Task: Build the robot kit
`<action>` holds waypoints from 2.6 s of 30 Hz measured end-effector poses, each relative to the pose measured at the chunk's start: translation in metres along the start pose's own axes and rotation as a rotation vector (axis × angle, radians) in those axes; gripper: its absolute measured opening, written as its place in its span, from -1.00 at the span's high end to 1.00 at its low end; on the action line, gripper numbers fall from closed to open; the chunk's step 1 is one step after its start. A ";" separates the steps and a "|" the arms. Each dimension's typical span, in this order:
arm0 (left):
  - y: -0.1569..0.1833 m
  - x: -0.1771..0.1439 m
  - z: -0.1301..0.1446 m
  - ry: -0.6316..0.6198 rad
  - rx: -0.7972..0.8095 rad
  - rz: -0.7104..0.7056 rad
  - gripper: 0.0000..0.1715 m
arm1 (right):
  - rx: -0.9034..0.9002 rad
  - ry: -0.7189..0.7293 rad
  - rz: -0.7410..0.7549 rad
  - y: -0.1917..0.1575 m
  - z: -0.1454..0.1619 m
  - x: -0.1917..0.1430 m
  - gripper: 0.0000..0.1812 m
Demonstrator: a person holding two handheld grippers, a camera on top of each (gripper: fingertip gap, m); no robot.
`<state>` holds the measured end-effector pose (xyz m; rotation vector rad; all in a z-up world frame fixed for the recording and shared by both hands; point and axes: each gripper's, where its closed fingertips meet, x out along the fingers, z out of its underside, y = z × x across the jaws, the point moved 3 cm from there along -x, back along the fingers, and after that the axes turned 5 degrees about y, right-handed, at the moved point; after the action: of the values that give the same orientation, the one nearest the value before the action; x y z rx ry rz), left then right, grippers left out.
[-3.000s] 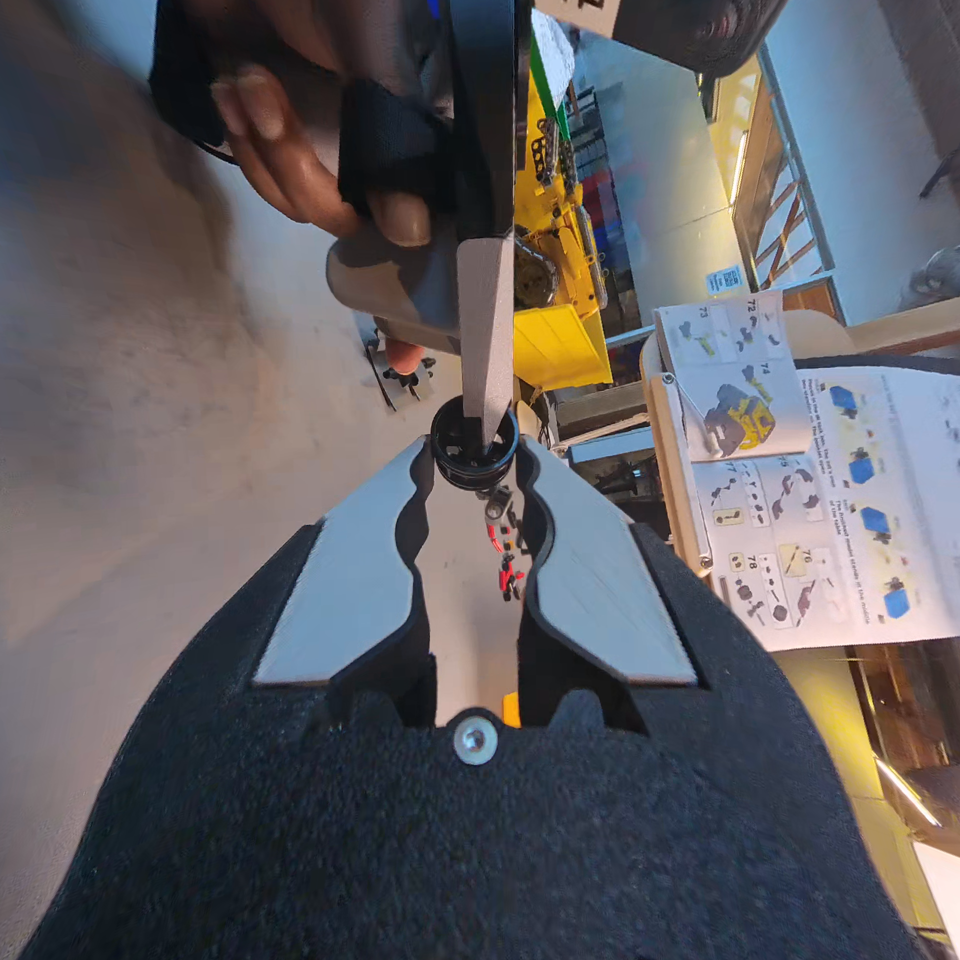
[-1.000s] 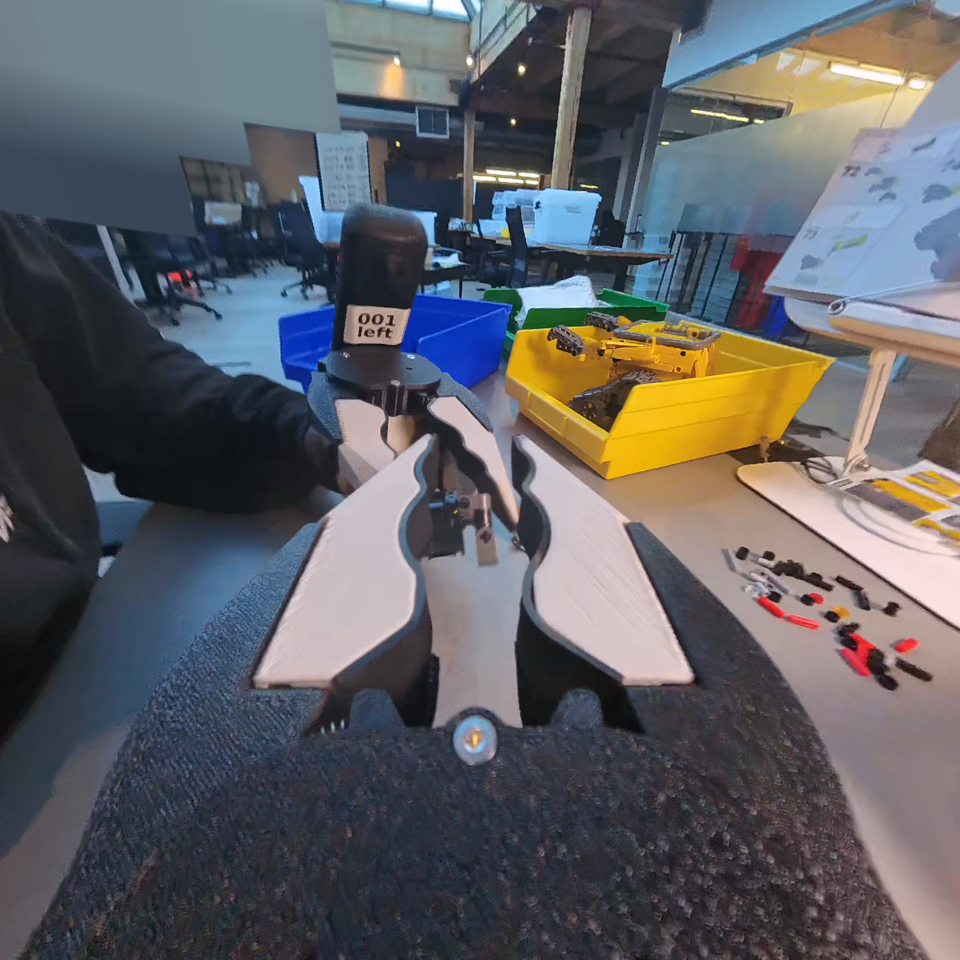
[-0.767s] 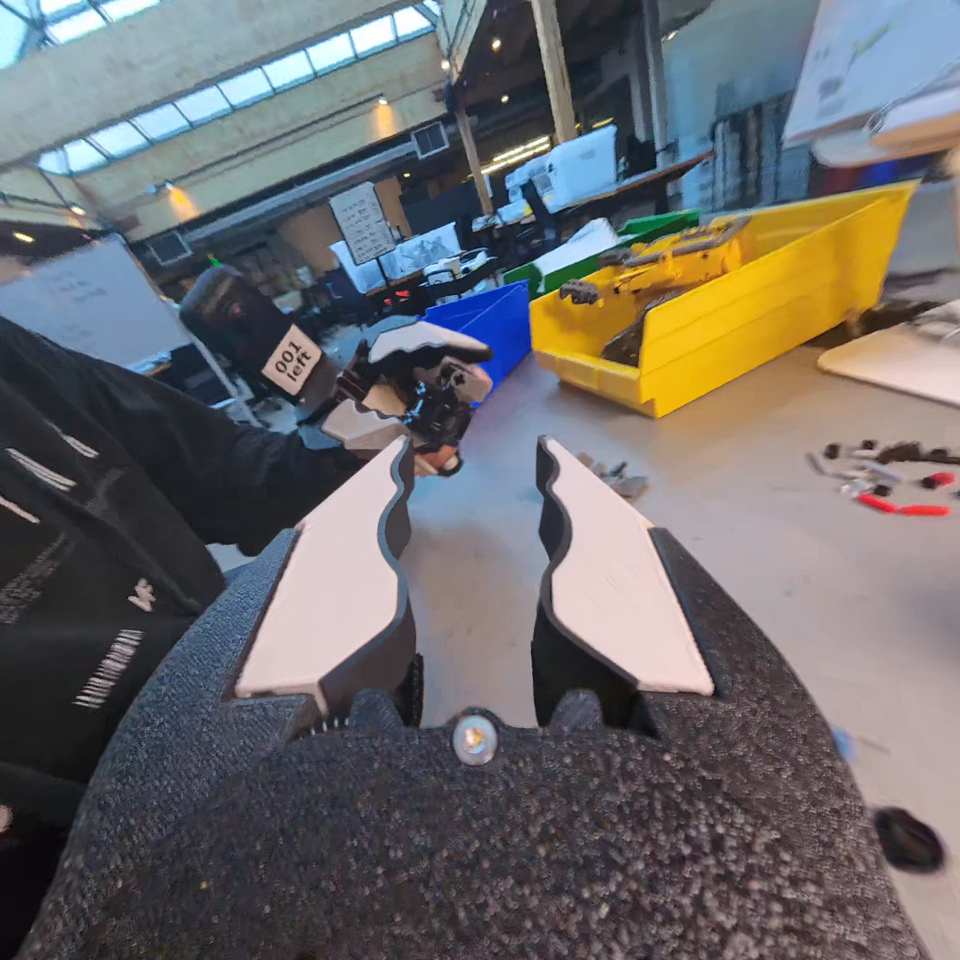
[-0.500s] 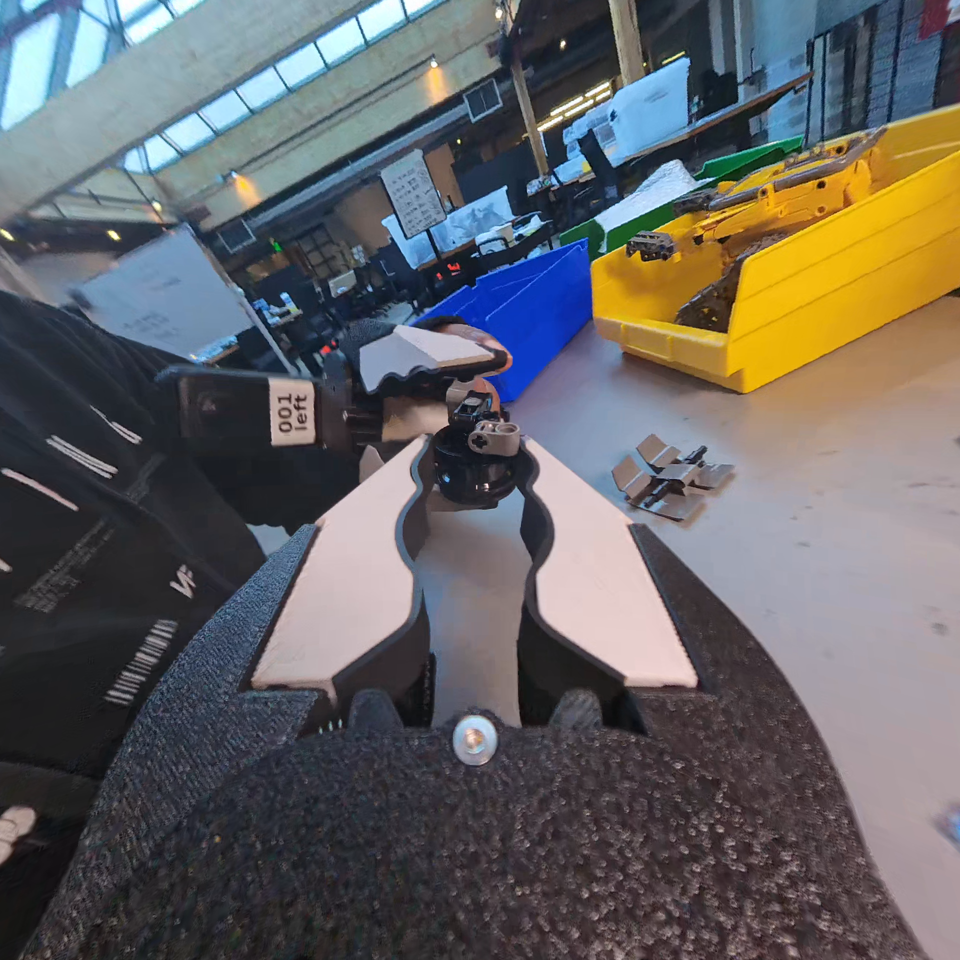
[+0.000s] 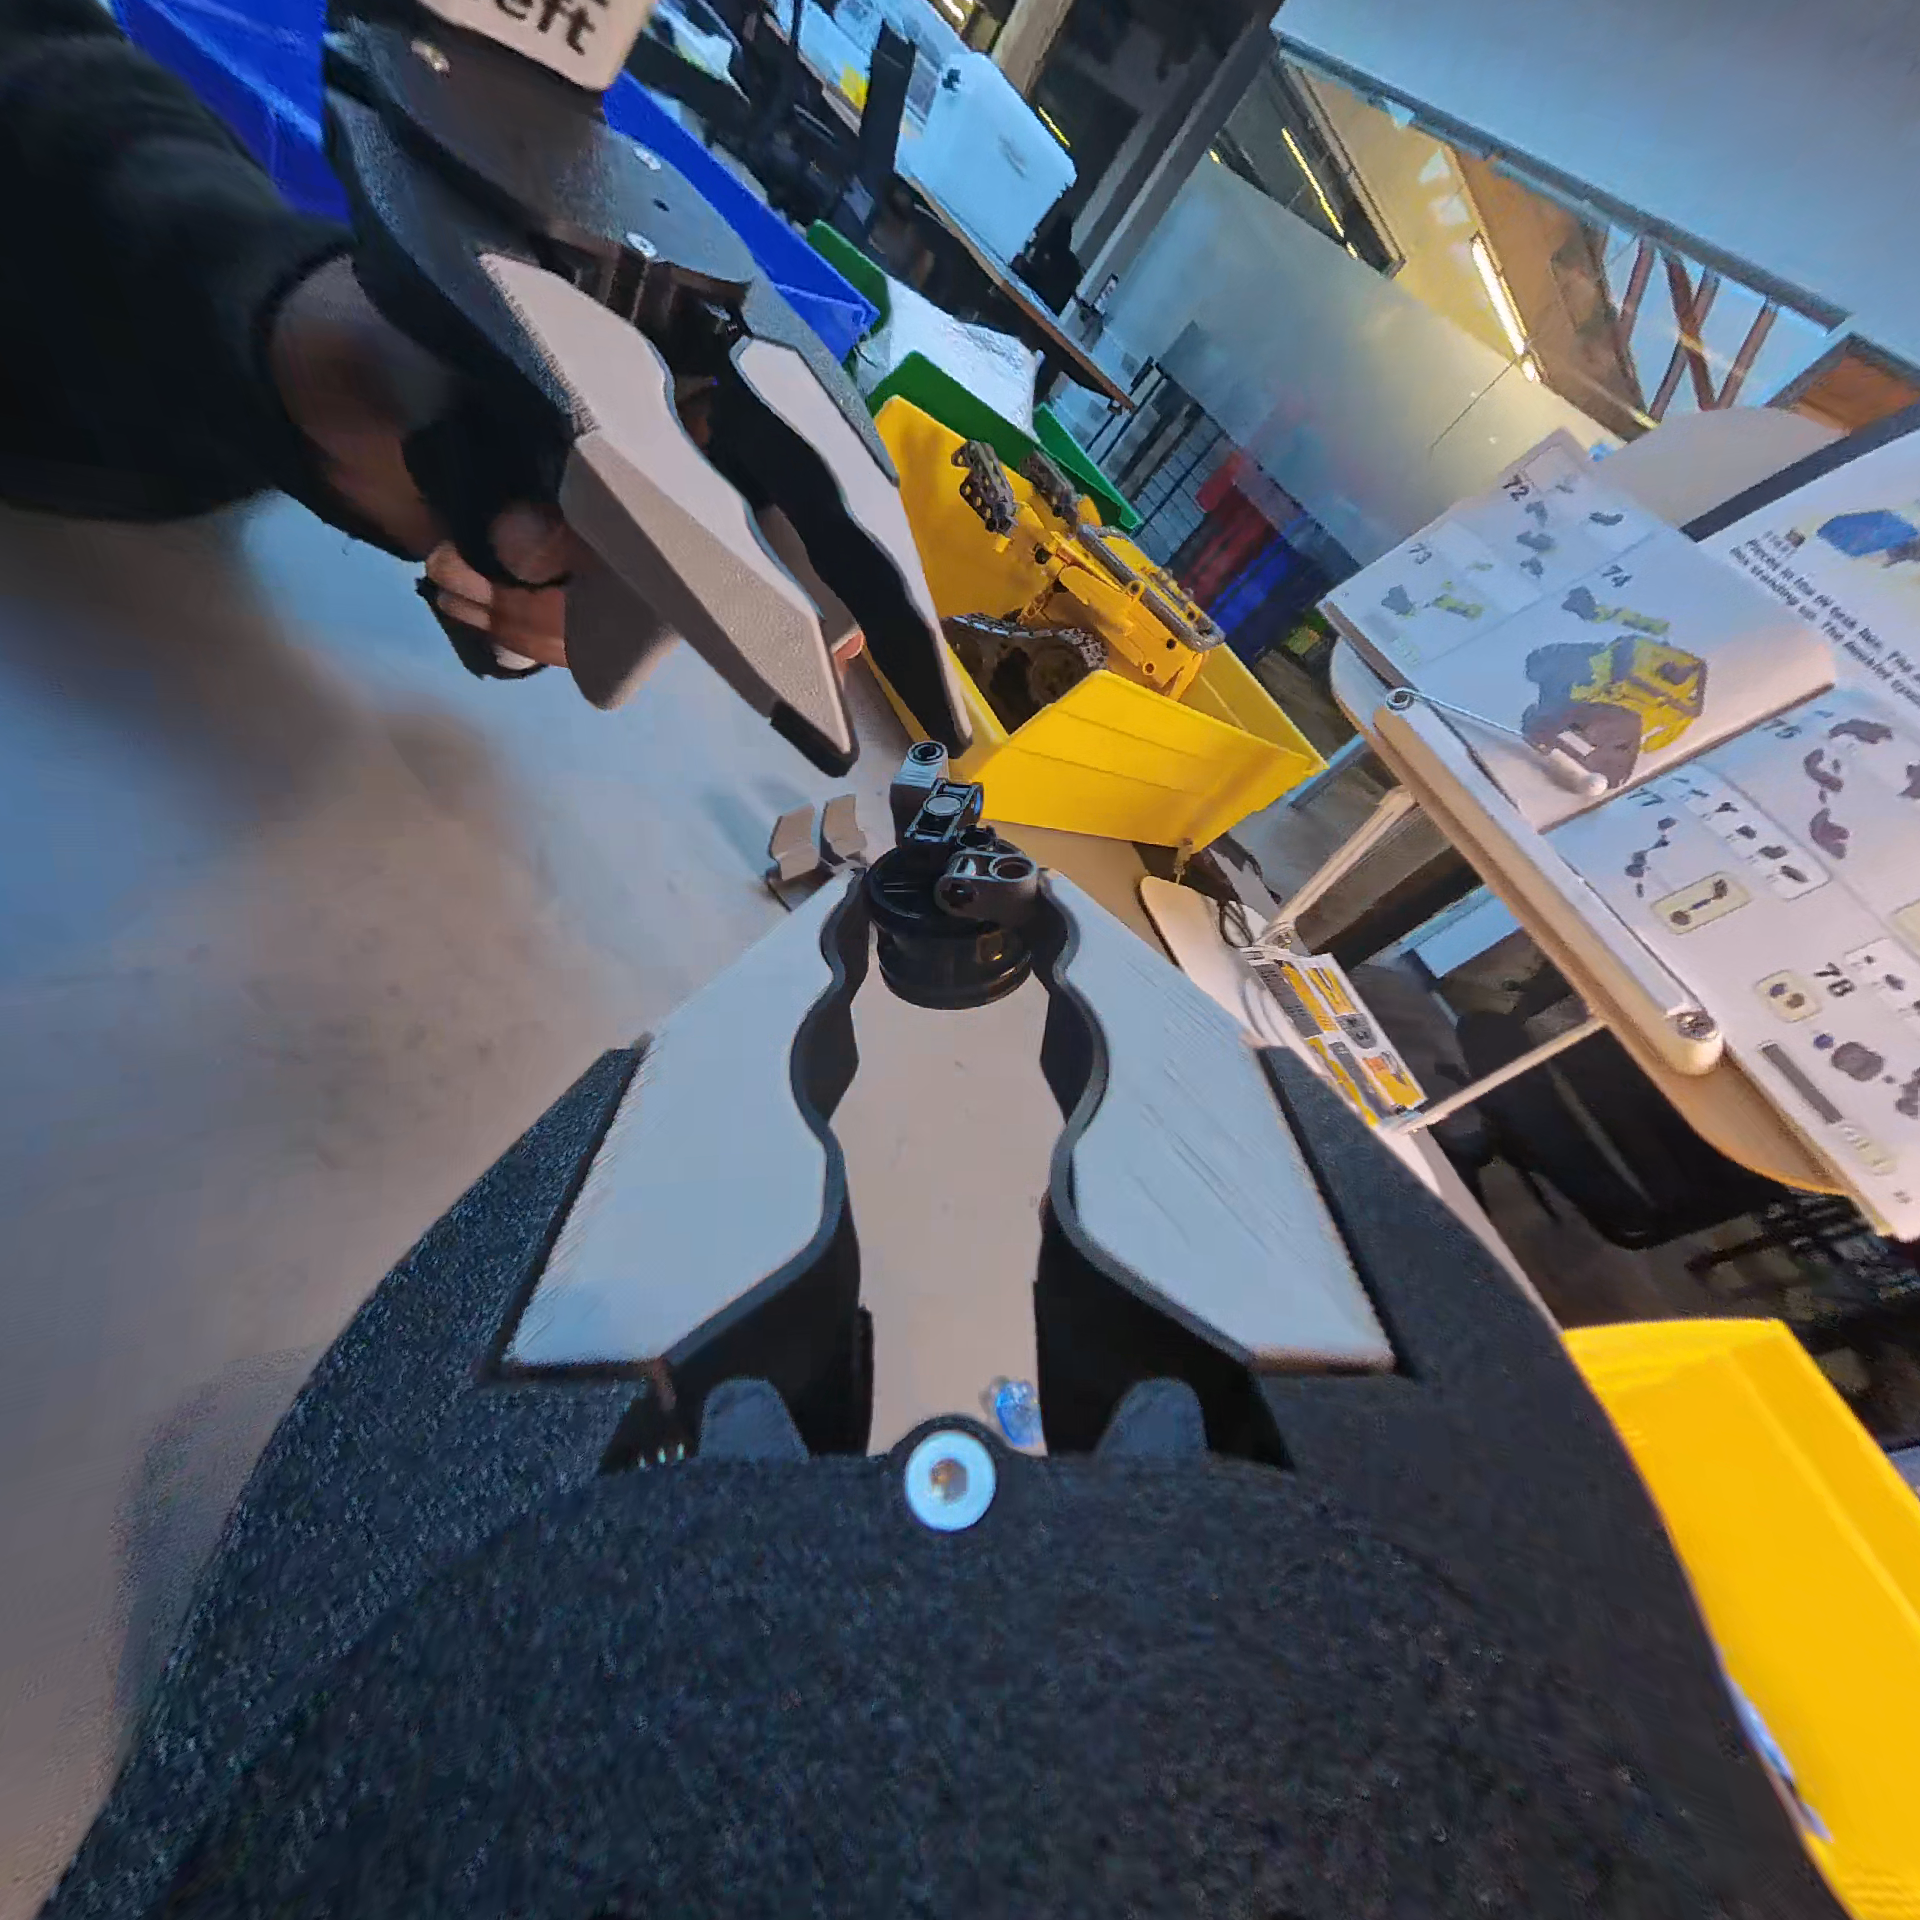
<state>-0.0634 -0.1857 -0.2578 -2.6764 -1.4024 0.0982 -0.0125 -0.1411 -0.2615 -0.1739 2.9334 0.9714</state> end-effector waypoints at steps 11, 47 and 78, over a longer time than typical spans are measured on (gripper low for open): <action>0.009 0.002 -0.002 -0.022 0.165 -0.006 0.83 | -0.132 0.042 0.012 -0.006 -0.007 0.001 0.66; 0.022 0.000 -0.010 0.017 -0.200 0.271 0.39 | 0.665 0.306 -0.297 -0.013 -0.028 -0.007 0.82; 0.042 -0.002 0.008 -0.123 -0.226 0.371 0.61 | 0.684 0.254 -0.487 -0.033 -0.020 -0.014 0.90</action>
<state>-0.0316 -0.2104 -0.2713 -3.1407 -0.9777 0.1468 0.0057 -0.1784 -0.2636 -0.9606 2.9937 -0.1324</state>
